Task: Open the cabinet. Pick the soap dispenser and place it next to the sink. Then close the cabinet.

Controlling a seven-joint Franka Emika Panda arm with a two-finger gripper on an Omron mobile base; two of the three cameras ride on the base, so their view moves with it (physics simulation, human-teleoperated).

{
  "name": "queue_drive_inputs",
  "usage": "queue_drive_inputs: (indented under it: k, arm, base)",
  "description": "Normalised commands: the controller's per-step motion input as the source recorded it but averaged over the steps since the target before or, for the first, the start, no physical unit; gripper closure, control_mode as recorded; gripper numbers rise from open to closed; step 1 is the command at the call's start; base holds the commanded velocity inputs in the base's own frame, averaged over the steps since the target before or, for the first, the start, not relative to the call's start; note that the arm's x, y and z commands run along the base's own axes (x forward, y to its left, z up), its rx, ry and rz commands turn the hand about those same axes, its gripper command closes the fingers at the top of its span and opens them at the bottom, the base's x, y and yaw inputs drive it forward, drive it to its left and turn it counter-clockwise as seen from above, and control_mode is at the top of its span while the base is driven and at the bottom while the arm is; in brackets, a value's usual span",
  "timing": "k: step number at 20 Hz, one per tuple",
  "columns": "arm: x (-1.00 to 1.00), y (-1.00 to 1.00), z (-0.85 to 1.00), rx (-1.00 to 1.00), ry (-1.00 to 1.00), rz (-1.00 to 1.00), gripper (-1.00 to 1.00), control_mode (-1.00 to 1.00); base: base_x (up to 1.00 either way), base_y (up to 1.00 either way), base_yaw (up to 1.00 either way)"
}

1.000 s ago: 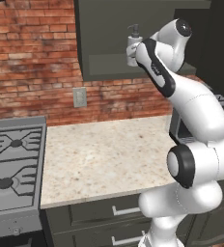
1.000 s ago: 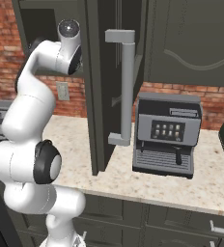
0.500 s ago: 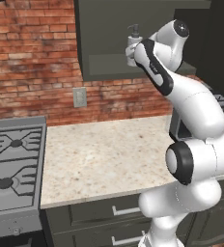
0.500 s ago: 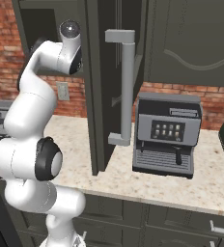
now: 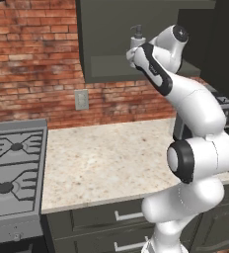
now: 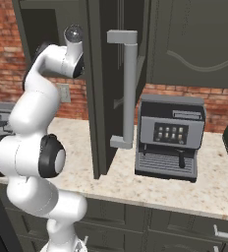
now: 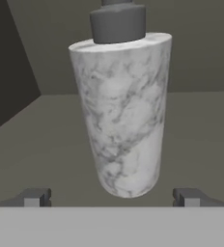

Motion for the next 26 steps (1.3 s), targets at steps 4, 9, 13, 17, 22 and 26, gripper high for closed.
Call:
queue_drive_inputs:
  k: [4, 9, 13, 17, 22, 26]
  arm:
    - [0.19, 0.00, 0.00, 0.00, -0.02, 0.00, -1.00, -1.00]
    - [0.11, 0.00, 0.00, 0.00, -0.02, 0.00, -1.00, -1.00]
    - [0.13, 0.00, 0.00, 0.00, 0.00, 0.00, -1.00, -1.00]
    - [0.18, 0.00, -0.03, 0.00, -0.01, 0.00, -1.00, -1.00]
    - [0.24, 0.00, -0.06, 0.00, -0.05, 0.00, -1.00, -1.00]
    - [0.20, 0.00, -0.03, 0.00, -0.05, 0.00, -1.00, -1.00]
  base:
    - [0.00, 0.00, 0.00]
    - [0.00, 0.00, 0.00]
    - [0.00, 0.00, 0.00]
    - [0.00, 0.00, 0.00]
    - [0.00, 0.00, 0.00]
    - [0.00, 0.00, 0.00]
